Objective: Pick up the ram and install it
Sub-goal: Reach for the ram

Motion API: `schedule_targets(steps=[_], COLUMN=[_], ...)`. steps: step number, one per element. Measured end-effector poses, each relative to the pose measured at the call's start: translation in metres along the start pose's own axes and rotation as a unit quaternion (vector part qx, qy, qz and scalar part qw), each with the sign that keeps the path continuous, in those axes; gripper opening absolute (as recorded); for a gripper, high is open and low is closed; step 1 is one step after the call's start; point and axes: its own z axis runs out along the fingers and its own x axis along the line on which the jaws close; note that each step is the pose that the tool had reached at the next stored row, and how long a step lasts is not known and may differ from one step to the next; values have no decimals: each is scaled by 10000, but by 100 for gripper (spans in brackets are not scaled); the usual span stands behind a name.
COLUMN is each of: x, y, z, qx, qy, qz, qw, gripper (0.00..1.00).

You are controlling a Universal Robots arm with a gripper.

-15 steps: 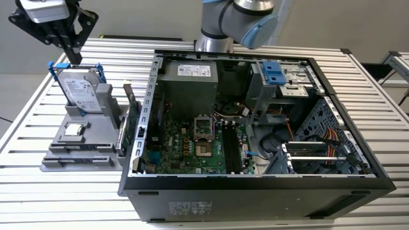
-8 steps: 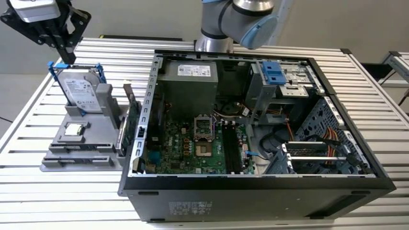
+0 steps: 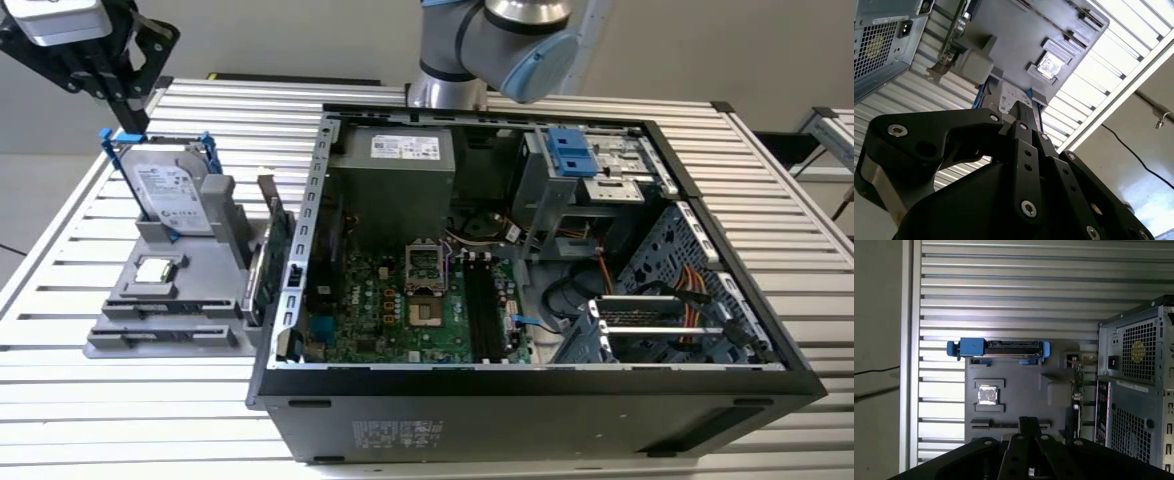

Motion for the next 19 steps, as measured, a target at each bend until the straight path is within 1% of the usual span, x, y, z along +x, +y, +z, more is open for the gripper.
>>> schedule_targets(steps=[9, 14, 19], x=[2, 2, 0], y=[-10, -40, -75], z=[-1, -2, -4], qx=[0, 0, 0], qy=[0, 4, 17], qz=[1, 1, 4], qw=[10000, 10000, 10000], gripper=[0, 0, 0])
